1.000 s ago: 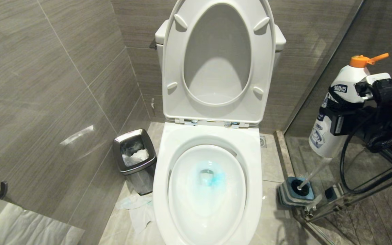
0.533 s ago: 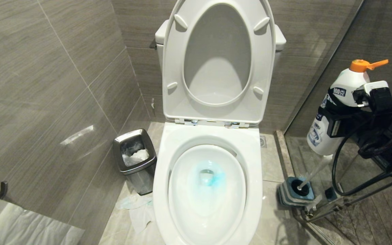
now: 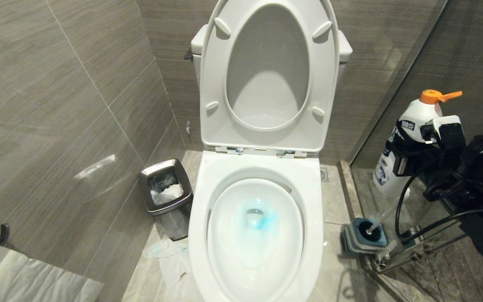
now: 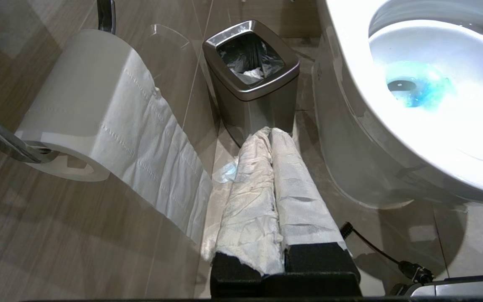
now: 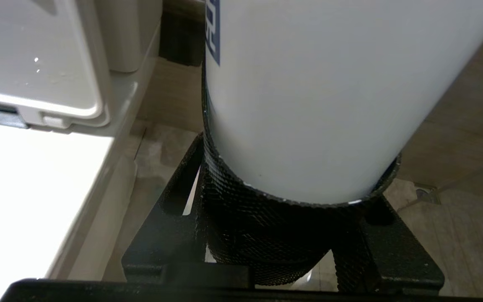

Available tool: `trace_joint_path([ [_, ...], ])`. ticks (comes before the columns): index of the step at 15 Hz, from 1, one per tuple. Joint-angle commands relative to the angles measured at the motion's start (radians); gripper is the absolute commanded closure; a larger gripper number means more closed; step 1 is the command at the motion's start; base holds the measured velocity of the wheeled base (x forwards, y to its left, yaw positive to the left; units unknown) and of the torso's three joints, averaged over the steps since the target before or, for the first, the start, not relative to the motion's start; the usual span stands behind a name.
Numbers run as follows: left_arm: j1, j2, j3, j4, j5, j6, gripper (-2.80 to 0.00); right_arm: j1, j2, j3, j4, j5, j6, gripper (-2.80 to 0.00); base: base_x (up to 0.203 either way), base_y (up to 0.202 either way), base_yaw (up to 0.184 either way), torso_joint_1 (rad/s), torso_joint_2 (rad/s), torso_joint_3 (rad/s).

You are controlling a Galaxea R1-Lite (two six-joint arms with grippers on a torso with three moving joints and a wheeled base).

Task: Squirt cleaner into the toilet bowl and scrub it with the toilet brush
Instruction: Place the cleaning agent on the floor

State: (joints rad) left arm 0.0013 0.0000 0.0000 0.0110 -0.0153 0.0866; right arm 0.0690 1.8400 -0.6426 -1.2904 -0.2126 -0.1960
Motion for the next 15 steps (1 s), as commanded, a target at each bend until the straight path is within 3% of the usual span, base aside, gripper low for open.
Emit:
trace_joint_path([
  [1, 0.000, 0.001, 0.000, 0.000, 0.000, -0.002, 0.00, -0.003, 0.092, -0.001, -0.074, -0.001, 0.000, 0.00, 0.000, 0.000, 0.000, 0.000, 0.00, 0.000],
  [4, 0.000, 0.000, 0.000, 0.000, 0.000, -0.001, 0.00, -0.002, 0.151, -0.003, -0.152, -0.001, 0.002, 0.00, 0.000, 0.000, 0.000, 0.003, 0.01, -0.062],
  [15, 0.000, 0.000, 0.000, 0.001, -0.002, 0.002, 0.00, 0.002, 0.263, -0.069, -0.164, -0.006, 0.017, 0.00, 0.000, 0.000, 0.000, 0.004, 0.00, -0.189],
])
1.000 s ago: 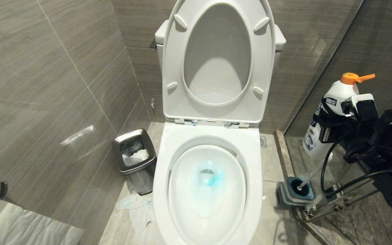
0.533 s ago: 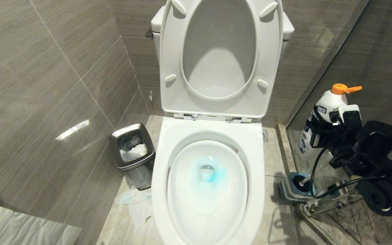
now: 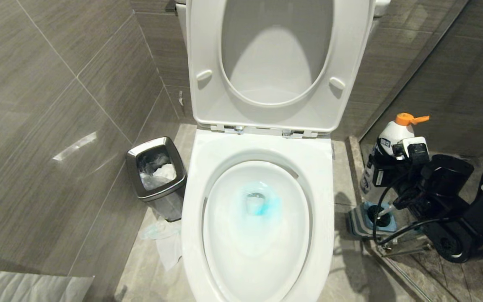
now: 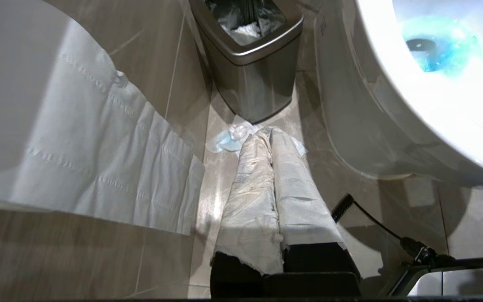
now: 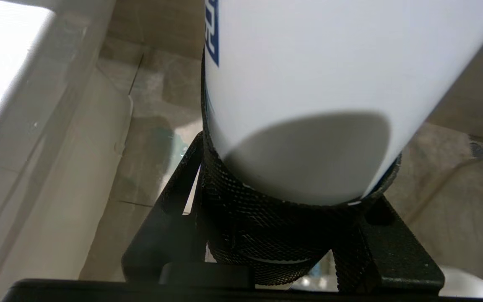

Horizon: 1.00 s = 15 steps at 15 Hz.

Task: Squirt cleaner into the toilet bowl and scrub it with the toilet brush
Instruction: Place the cleaning agent on the floor

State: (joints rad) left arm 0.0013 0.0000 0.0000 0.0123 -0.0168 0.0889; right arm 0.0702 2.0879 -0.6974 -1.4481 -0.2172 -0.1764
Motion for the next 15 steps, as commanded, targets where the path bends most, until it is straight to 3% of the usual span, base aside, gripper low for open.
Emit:
trace_joint_path([
  [1, 0.000, 0.002, 0.000, 0.000, 0.000, 0.001, 0.00, 0.000, 0.015, -0.014, -0.006, -0.001, -0.005, 0.00, 0.000, 0.000, 0.000, 0.005, 0.01, -0.199],
  [10, 0.000, 0.000, 0.000, 0.000, -0.002, 0.009, 0.00, 0.003, 0.041, -0.094, 0.006, 0.001, -0.009, 0.00, 0.000, 0.000, 0.000, 0.002, 0.00, -0.198],
  [15, 0.000, 0.002, 0.000, 0.000, -0.002, 0.008, 0.00, 0.009, 0.111, -0.204, 0.004, 0.005, -0.012, 0.00, 0.000, 0.000, 0.000, 0.002, 0.00, -0.172],
])
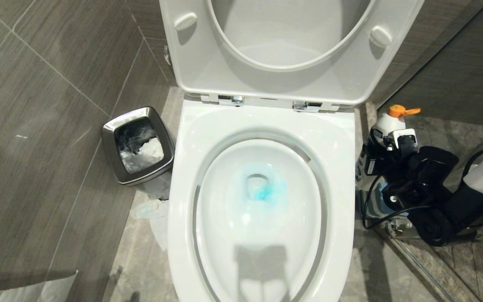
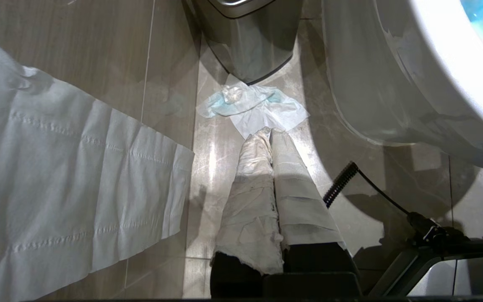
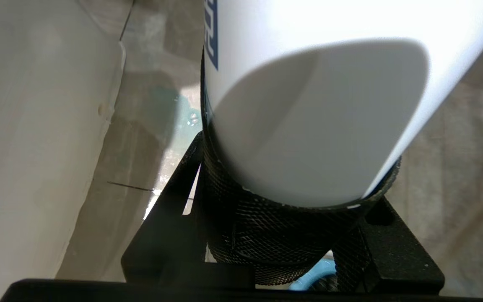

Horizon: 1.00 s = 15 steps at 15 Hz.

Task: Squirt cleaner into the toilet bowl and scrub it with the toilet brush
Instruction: Place the cleaning agent on the floor

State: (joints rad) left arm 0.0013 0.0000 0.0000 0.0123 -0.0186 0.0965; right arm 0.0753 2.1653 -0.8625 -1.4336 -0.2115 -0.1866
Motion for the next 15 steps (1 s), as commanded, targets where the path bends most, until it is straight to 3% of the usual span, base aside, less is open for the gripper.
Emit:
trace_joint_path([
  [1, 0.000, 0.002, 0.000, 0.000, 0.000, 0.002, 0.00, 0.011, 0.053, -0.070, -0.012, 0.001, -0.001, 0.00, 0.000, 0.000, 0.000, 0.002, 0.00, -0.060],
  [6, 0.000, 0.002, 0.000, 0.000, -0.001, 0.019, 0.00, 0.043, 0.124, -0.250, -0.004, 0.003, 0.001, 0.00, 0.000, 0.000, 0.000, 0.001, 0.00, -0.070],
  [15, 0.000, 0.002, 0.000, 0.000, -0.001, 0.025, 0.00, 0.051, 0.237, -0.501, 0.032, 0.023, -0.007, 0.00, 0.000, 0.000, 0.000, 0.003, 0.00, -0.192],
])
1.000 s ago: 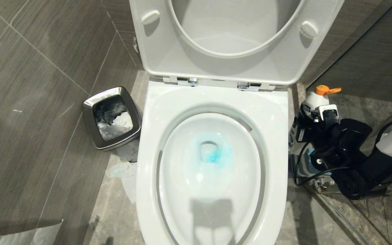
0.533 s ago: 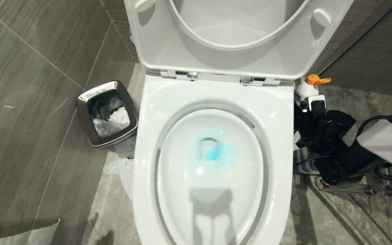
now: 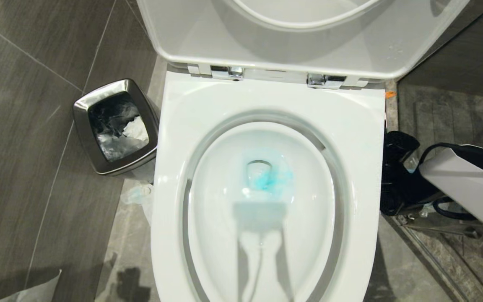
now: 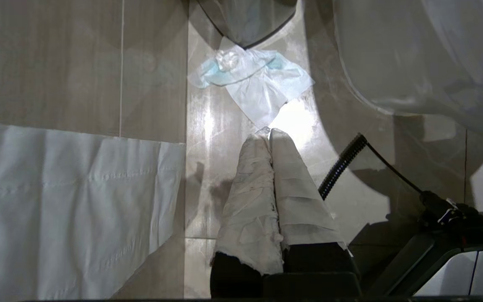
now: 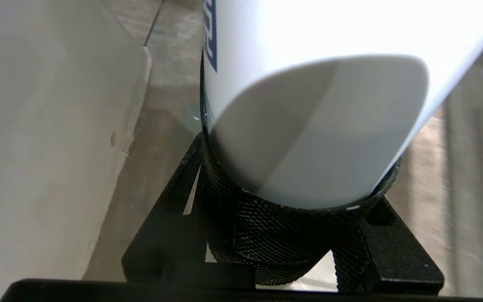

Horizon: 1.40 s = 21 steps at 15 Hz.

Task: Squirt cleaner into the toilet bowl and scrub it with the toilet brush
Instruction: Place the cleaning agent on the floor

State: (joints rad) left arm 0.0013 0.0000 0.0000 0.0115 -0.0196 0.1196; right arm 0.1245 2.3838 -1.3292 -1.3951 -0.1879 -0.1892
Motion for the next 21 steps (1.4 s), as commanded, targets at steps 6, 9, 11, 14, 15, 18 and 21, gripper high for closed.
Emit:
trace_joint_path([
  [6, 0.000, 0.000, 0.000, 0.001, 0.001, 0.002, 0.00, 0.031, 0.024, -0.203, -0.008, 0.012, -0.061, 0.00, 0.000, 0.000, 0.000, 0.004, 0.00, -0.197],
  [9, 0.000, 0.002, 0.000, 0.001, 0.003, -0.006, 0.00, 0.052, 0.023, -0.304, 0.008, 0.014, -0.095, 0.00, 0.000, 0.000, 0.000, 0.005, 0.00, -0.091],
  [11, 0.000, 0.002, 0.000, 0.001, 0.004, -0.008, 0.00, 0.061, 0.023, -0.359, 0.035, 0.013, -0.101, 0.00, 0.000, 0.000, 0.000, 0.000, 0.00, 0.000],
  [14, 0.000, 0.002, 0.000, 0.001, 0.004, -0.008, 0.00, 0.069, 0.034, -0.409, 0.065, 0.011, -0.102, 0.00, 0.000, 0.000, 0.000, 0.000, 0.00, 0.000],
  [15, 0.000, 0.001, 0.000, -0.001, 0.004, -0.009, 0.00, 0.069, 0.036, -0.409, 0.064, 0.011, -0.102, 0.00, 0.000, 0.000, 0.000, 0.000, 0.00, 0.000],
  [18, 0.000, 0.002, 0.000, -0.001, 0.004, -0.009, 0.00, 0.069, 0.060, -0.409, 0.060, 0.006, -0.101, 0.00, 0.000, 0.000, 0.000, 0.000, 0.00, 0.000],
  [21, 0.000, 0.002, 0.000, -0.001, 0.005, -0.009, 0.00, 0.064, 0.071, -0.406, 0.057, 0.001, -0.096, 0.00, 0.000, 0.000, 0.000, 0.000, 0.00, 0.000],
])
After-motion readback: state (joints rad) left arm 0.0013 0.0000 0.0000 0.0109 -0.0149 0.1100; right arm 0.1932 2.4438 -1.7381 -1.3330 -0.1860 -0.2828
